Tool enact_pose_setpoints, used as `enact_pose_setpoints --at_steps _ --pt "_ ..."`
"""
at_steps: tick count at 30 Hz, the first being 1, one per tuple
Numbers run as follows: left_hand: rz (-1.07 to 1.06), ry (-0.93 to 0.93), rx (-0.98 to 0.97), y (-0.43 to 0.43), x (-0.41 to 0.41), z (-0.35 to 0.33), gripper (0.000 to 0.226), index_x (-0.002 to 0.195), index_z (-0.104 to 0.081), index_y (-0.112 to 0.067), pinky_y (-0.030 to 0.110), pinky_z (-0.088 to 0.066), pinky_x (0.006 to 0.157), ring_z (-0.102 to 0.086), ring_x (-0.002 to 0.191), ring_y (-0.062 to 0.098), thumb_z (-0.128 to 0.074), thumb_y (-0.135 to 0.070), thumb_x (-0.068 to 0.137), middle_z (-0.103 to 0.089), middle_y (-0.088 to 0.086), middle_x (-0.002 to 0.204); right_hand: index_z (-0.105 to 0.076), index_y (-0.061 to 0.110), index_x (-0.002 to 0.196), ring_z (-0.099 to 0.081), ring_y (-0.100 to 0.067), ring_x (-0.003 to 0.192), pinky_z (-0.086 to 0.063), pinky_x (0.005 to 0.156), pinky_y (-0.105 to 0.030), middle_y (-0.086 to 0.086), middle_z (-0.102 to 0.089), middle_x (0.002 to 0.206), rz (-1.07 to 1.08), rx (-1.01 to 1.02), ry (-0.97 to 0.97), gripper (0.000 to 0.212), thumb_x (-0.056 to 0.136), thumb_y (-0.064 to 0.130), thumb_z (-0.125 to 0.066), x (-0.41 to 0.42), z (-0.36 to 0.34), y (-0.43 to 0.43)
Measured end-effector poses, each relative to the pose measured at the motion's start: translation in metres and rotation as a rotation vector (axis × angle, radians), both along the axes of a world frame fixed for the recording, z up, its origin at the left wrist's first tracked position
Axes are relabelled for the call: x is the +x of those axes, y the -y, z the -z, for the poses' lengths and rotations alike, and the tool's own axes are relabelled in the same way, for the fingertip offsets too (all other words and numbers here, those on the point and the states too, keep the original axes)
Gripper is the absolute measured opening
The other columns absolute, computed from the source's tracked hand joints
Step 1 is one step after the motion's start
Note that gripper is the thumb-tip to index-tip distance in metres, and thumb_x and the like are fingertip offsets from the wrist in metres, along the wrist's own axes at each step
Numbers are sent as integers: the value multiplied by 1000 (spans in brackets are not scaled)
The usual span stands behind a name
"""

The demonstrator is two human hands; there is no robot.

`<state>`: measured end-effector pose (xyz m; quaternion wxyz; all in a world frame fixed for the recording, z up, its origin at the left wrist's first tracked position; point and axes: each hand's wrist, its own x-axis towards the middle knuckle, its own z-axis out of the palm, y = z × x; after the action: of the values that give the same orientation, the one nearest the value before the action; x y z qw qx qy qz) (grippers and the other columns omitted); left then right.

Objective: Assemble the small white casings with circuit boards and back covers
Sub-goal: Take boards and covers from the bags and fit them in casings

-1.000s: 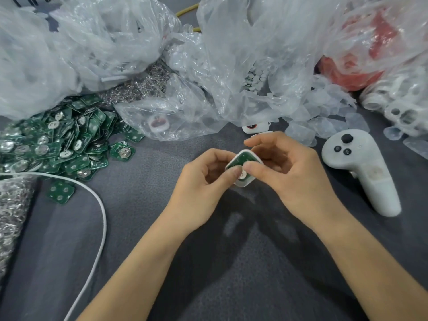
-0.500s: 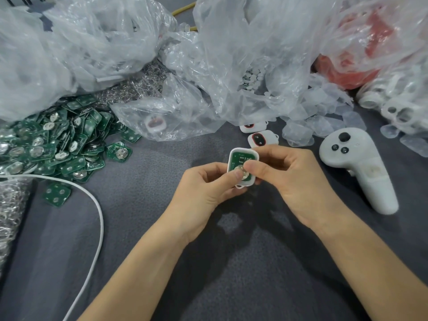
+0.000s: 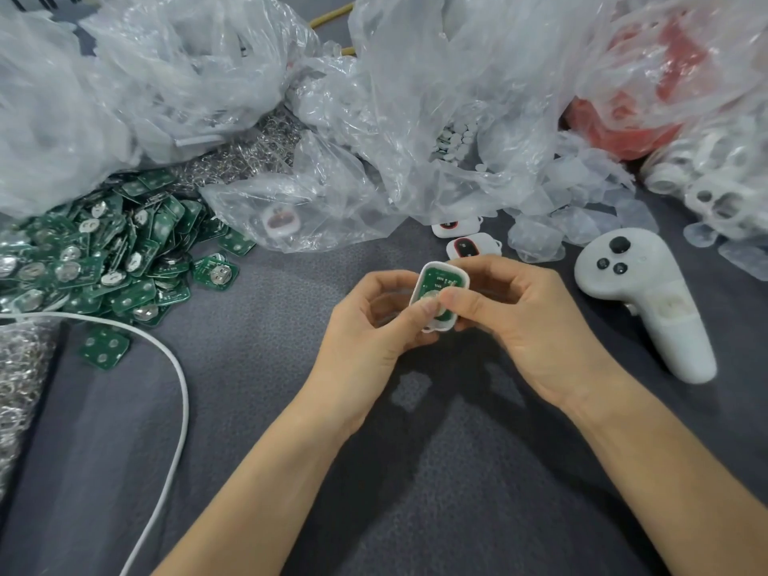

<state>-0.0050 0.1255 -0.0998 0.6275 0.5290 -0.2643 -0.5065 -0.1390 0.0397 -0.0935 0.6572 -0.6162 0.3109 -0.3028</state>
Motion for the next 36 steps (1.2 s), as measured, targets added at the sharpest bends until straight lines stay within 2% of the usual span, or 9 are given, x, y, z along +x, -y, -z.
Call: enact_pose_setpoints --at_steps 6,9,12,16,23,25,29,33,36 --pt "-22 84 -11 -1 0 4 14 93 -67 -12 27 -54 74 -68 82 18 -72 -16 79 -72 8 88 -70 16 97 -70 -24 90 -58 74 -33 -8 -72 93 -43 89 25 19 81 5 -69 0 0 -1" --pt "-17 190 17 -1 0 5 9 86 -71 -16 33 -55 81 -67 82 16 -72 -18 78 -73 6 87 -65 8 92 -71 -29 81 -58 67 -34 -11 -71 86 -23 164 41 7 85 5 -65 -1 -2 -1" --pt "8 261 -10 -1 0 4 11 83 -70 -16 25 -51 73 -64 76 10 -70 -5 84 -72 1 81 -64 7 89 -71 -26 72 -55 56 -29 -9 -70 81 31 134 -6 2 87 6 -64 1 -2 -4" --pt "26 318 -39 -2 -2 2 19 80 -65 -15 16 -49 65 -63 69 4 -65 3 85 -70 -5 73 -69 9 87 -72 -26 73 -59 61 -35 -12 -72 84 64 131 -14 10 88 3 -61 4 0 -8" --pt "29 289 -44 -3 -5 -2 12 85 -68 -14 21 -55 68 -69 75 10 -67 -1 85 -73 -1 79 -68 9 85 -71 -28 80 -60 67 -47 -13 -70 86 96 85 -42 16 89 -2 -58 5 0 -9" --pt "13 294 -34 -4 -6 -2 10 89 -70 -14 24 -57 74 -71 82 14 -69 -5 84 -74 1 86 -67 8 86 -71 -26 82 -60 66 -44 -13 -69 87 118 74 -49 15 89 -3 -57 4 0 -8" --pt "22 369 -25 -4 -7 -3 16 93 -69 -15 10 -49 68 -69 79 2 -71 -4 82 -74 -5 88 -66 6 88 -71 -20 80 -58 61 -30 -11 -68 86 145 44 -51 13 89 -3 -57 5 -1 -9" --pt "-4 374 -11 -4 -7 -3 14 92 -70 -15 9 -48 68 -69 78 2 -69 -4 83 -75 -5 88 -65 2 91 -71 -18 78 -58 60 -28 -13 -68 87 123 64 -47 13 90 -5 -55 5 -3 -10" --pt "-14 471 0 -3 -8 -1 17 91 -68 -22 12 -50 70 -69 79 3 -68 -6 85 -74 -6 86 -64 1 91 -71 -19 79 -58 61 -28 -14 -69 89 115 94 -41 12 90 -6 -54 4 -4 -9"
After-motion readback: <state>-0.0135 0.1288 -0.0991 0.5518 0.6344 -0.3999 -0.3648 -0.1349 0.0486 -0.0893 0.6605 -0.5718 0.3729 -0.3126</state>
